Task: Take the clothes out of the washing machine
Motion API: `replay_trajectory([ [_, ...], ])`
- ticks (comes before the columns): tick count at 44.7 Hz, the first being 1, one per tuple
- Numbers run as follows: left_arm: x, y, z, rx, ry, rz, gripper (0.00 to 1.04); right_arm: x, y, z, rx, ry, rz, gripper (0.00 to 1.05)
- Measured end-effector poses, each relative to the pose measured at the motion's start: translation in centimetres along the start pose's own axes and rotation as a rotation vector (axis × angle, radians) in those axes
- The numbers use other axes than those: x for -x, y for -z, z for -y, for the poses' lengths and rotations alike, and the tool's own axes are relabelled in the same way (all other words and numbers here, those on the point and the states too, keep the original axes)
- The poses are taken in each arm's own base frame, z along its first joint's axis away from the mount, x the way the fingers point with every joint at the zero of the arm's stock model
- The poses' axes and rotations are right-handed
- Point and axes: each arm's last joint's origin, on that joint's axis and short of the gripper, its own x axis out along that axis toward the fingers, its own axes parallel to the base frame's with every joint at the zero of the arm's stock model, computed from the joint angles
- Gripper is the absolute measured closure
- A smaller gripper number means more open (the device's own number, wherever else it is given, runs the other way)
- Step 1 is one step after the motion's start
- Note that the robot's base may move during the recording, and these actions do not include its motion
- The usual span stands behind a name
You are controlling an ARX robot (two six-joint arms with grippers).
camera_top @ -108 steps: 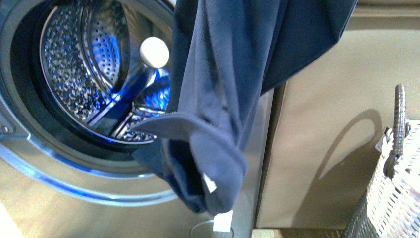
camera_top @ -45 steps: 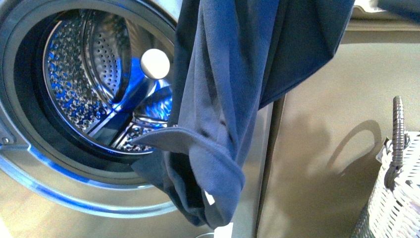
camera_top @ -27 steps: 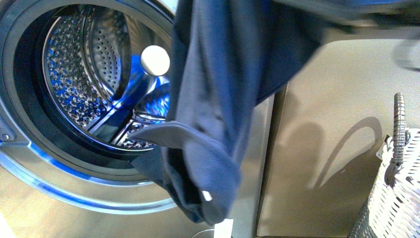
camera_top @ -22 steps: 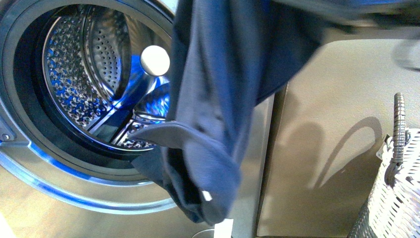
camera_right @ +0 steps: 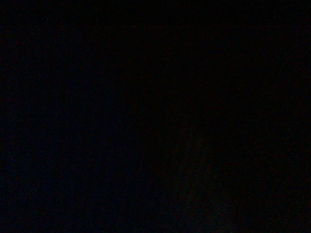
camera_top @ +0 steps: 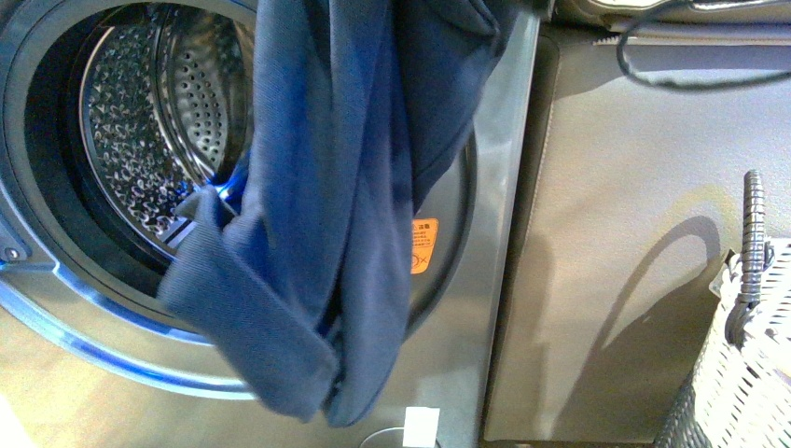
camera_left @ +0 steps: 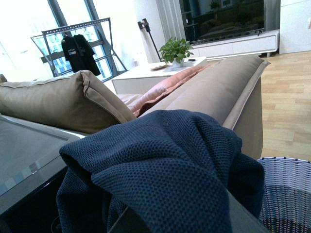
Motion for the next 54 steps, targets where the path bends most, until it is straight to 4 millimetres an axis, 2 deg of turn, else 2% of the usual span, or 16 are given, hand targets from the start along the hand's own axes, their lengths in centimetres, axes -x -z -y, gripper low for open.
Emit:
replay_trajectory([
  [6,0.0,0.0,0.0,0.000,0.000,0.000,0.94,-0.5,0.1,0.5,-0.021,0.044,0.042,0.07],
  [24,0.0,0.0,-0.1,-0.004,-0.012,-0.004,0.94,-4.7,1.4,3.5,-0.038,0.294,0.111,0.07],
  [30,0.0,0.0,-0.1,-0.003,-0.012,-0.004,0.94,-5.1,1.4,3.7,-0.025,0.371,0.138,0.08],
  [38,0.0,0.0,0.0,-0.003,-0.011,-0.004,0.94,-5.0,1.2,3.9,-0.015,0.488,0.186,0.31],
  [42,0.0,0.0,0.0,-0.003,-0.009,-0.003,0.94,-4.0,0.7,4.2,-0.025,0.543,0.228,0.49],
  [43,0.0,0.0,0.0,-0.002,-0.008,-0.003,0.92,-3.8,0.5,4.3,-0.022,0.553,0.238,0.52],
  [45,0.0,0.0,0.0,-0.003,-0.007,-0.003,0.80,-2.9,0.1,4.5,-0.024,0.583,0.263,0.61],
  [50,0.0,0.0,0.0,-0.003,-0.006,-0.002,0.59,-0.5,-1.8,4.9,0.001,0.662,0.337,0.85],
  [54,0.0,0.0,0.0,-0.003,-0.006,-0.002,0.41,1.4,-3.9,5.0,0.027,0.700,0.394,0.96],
])
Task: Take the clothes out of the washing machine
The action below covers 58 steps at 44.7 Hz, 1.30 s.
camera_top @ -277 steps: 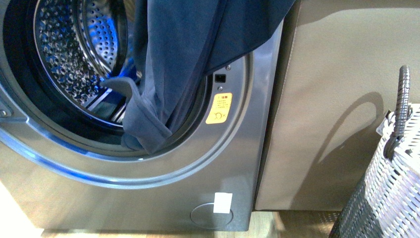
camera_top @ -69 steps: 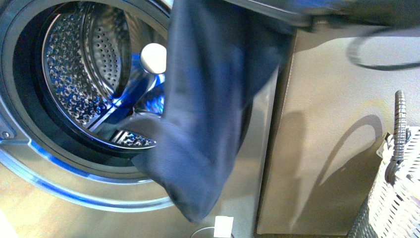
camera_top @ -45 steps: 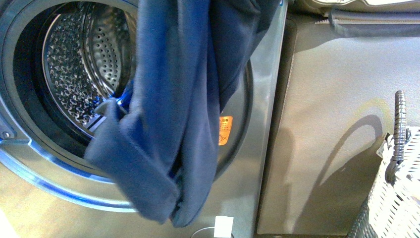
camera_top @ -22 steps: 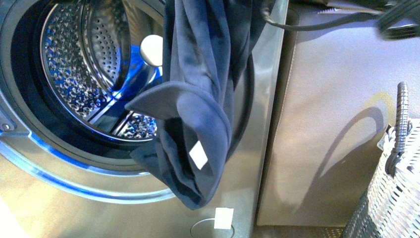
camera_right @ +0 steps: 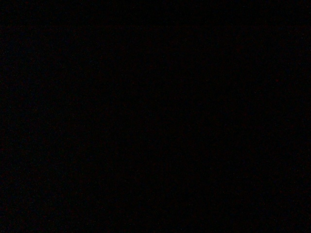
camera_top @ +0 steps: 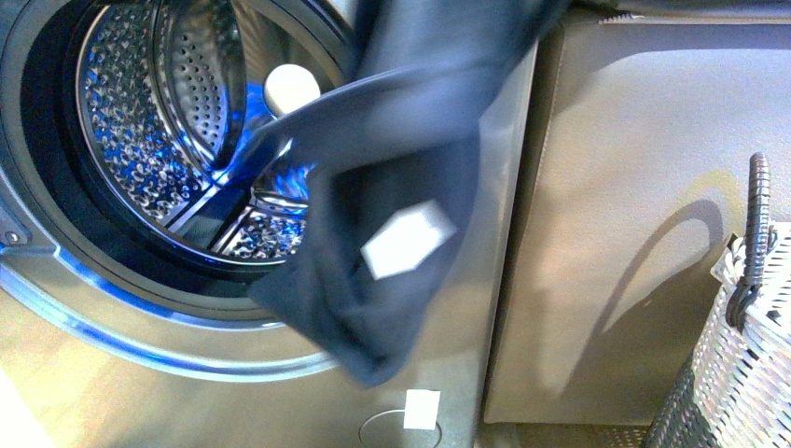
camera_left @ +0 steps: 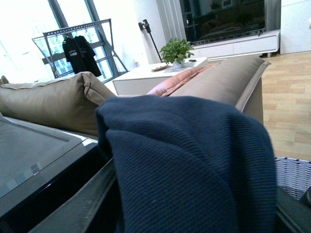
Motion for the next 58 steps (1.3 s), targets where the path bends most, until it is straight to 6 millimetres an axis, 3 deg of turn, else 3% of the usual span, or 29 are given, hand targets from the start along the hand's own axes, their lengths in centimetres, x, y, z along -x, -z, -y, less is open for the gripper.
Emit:
replay_trajectory([
  [5,0.0,0.0,0.0,0.000,0.000,0.000,0.22,0.6,-3.2,0.9,0.008,0.025,0.065,0.97],
  [12,0.0,0.0,0.0,-0.001,0.001,0.000,0.05,1.2,-7.7,1.3,0.024,0.031,0.136,0.97],
  [20,0.0,0.0,0.0,0.000,0.002,0.001,0.07,2.9,-15.4,1.3,0.095,0.022,0.240,0.97],
  [30,0.0,0.0,0.0,0.000,0.004,0.001,0.07,5.4,-21.8,2.0,0.189,0.053,0.333,0.97],
  [40,0.0,0.0,0.0,0.000,0.003,0.001,0.07,8.4,-26.8,3.8,0.251,0.128,0.398,0.97],
  [45,0.0,0.0,0.0,0.000,0.003,0.001,0.07,10.5,-28.7,5.0,0.266,0.190,0.375,0.97],
  [48,0.0,0.0,0.0,0.000,0.003,0.001,0.07,11.6,-28.7,5.6,0.268,0.240,0.299,0.97],
  [58,0.0,0.0,0.0,0.000,0.004,0.001,0.07,14.8,-23.7,8.7,0.289,0.363,0.013,0.97],
])
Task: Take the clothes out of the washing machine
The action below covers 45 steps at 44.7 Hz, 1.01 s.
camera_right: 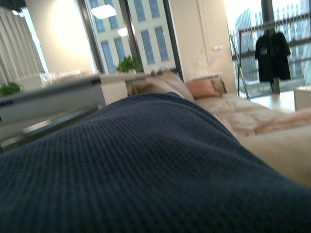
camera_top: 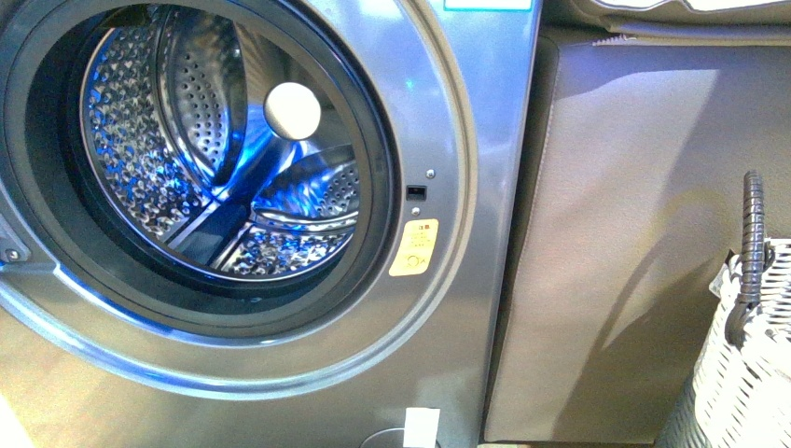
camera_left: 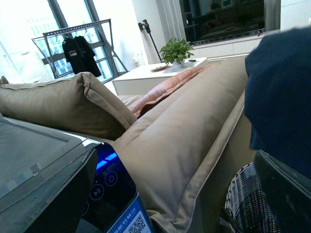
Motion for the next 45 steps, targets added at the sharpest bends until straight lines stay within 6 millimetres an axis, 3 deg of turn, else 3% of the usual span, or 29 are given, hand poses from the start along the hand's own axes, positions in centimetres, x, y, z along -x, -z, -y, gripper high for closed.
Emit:
replay_trajectory([
  [6,0.0,0.0,0.0,0.000,0.000,0.000,0.07,0.9,5.6,3.3,-0.032,0.081,-0.181,0.97],
  [11,0.0,0.0,0.0,0.000,-0.001,0.000,0.07,2.0,13.0,6.3,-0.065,0.192,-0.430,0.97],
  [17,0.0,0.0,0.0,0.000,0.000,0.000,0.07,3.9,20.9,8.1,-0.026,0.242,-0.767,0.97],
  [24,0.0,0.0,0.0,0.000,0.000,0.000,0.07,5.8,26.3,8.7,0.036,0.161,-1.063,0.97],
  [26,0.0,0.0,0.0,0.000,0.000,0.000,0.07,6.3,27.3,8.8,0.068,0.127,-1.130,0.96],
  [32,0.0,0.0,0.0,0.000,0.000,0.000,0.07,6.9,29.1,8.9,0.124,0.050,-1.234,0.72],
  [45,0.0,0.0,0.0,0.000,0.000,0.000,0.07,6.6,28.7,8.6,0.127,-0.024,-1.180,0.20],
])
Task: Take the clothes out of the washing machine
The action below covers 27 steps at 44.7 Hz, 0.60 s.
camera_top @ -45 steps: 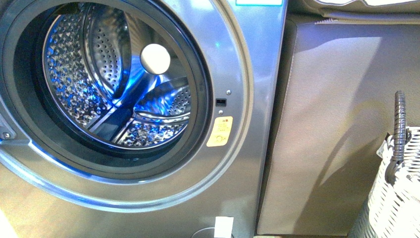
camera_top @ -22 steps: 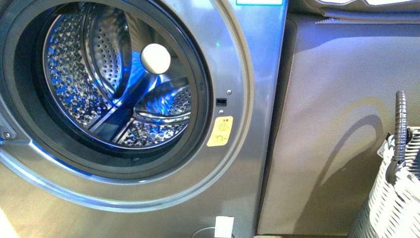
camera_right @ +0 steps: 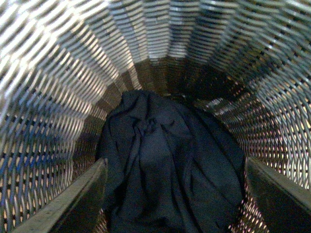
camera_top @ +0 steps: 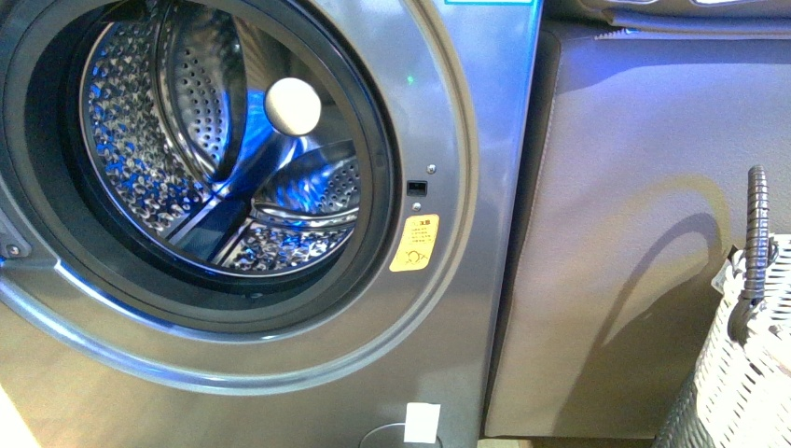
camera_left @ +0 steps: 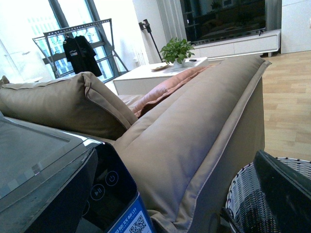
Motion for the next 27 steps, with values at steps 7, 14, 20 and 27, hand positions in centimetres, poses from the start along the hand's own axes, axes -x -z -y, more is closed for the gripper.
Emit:
replay_trajectory([
  [7,0.0,0.0,0.0,0.000,0.000,0.000,0.07,2.1,-2.6,-1.0,0.021,-0.005,0.177,0.08],
  [14,0.0,0.0,0.0,0.000,0.000,0.000,0.07,6.7,-6.5,-3.8,0.071,0.011,0.463,0.07],
  [20,0.0,0.0,0.0,0.000,0.000,0.000,0.07,11.5,-9.3,-6.6,0.084,0.015,0.722,0.07],
  [27,0.0,0.0,0.0,0.000,0.000,0.000,0.07,15.3,-10.0,-9.3,0.049,-0.032,0.942,0.07],
])
